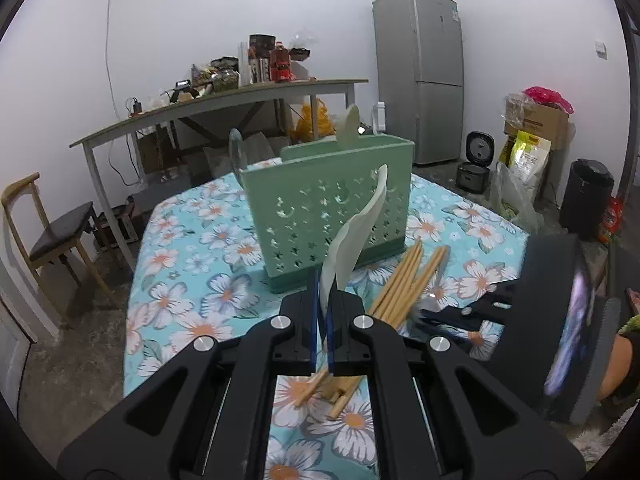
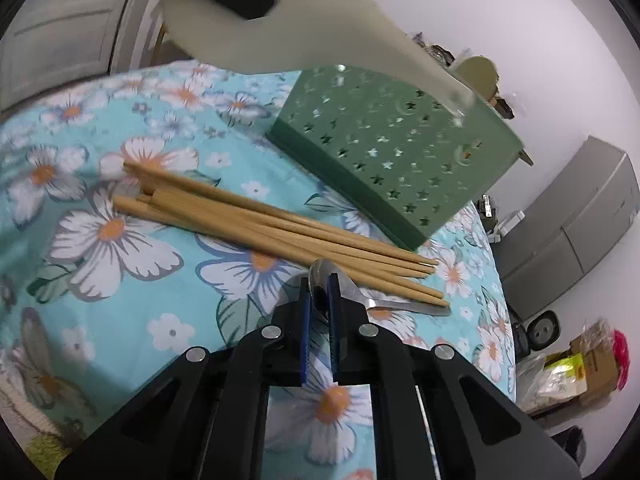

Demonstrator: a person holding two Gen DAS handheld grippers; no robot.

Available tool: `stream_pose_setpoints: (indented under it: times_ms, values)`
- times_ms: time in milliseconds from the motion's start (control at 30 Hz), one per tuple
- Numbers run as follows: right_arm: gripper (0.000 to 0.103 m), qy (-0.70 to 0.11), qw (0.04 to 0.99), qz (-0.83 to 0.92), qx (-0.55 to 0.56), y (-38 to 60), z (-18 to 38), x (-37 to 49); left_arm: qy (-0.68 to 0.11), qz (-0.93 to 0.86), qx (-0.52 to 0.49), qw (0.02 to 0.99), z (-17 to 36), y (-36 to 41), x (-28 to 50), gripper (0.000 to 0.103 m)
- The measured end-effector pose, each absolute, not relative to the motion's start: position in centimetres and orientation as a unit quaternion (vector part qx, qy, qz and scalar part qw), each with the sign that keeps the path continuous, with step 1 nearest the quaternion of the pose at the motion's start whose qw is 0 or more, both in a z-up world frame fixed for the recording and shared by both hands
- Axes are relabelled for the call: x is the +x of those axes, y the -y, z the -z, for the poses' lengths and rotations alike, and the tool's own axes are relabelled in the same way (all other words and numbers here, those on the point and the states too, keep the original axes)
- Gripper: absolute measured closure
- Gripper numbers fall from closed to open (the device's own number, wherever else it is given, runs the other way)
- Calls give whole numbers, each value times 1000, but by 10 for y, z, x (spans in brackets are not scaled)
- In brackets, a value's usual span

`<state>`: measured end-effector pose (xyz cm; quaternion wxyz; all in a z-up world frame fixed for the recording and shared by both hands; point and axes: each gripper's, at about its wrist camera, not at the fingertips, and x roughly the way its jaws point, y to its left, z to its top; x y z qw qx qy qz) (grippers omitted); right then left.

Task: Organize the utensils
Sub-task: 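Close the right gripper on the metal spoon while the left gripper carries the paddle toward the holder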

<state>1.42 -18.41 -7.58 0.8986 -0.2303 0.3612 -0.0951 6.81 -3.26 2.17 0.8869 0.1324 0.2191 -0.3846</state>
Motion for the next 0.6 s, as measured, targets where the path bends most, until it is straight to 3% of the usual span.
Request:
stream_pose_setpoints:
  times_ms: [300, 600]
  values:
    - [100, -337, 919, 105, -176, 204, 33, -10, -183, 363, 114, 907, -59, 8, 70, 100]
    - [100, -317, 933, 106, -137, 222, 17, -17, -180, 322, 168, 914, -90, 7, 100, 100]
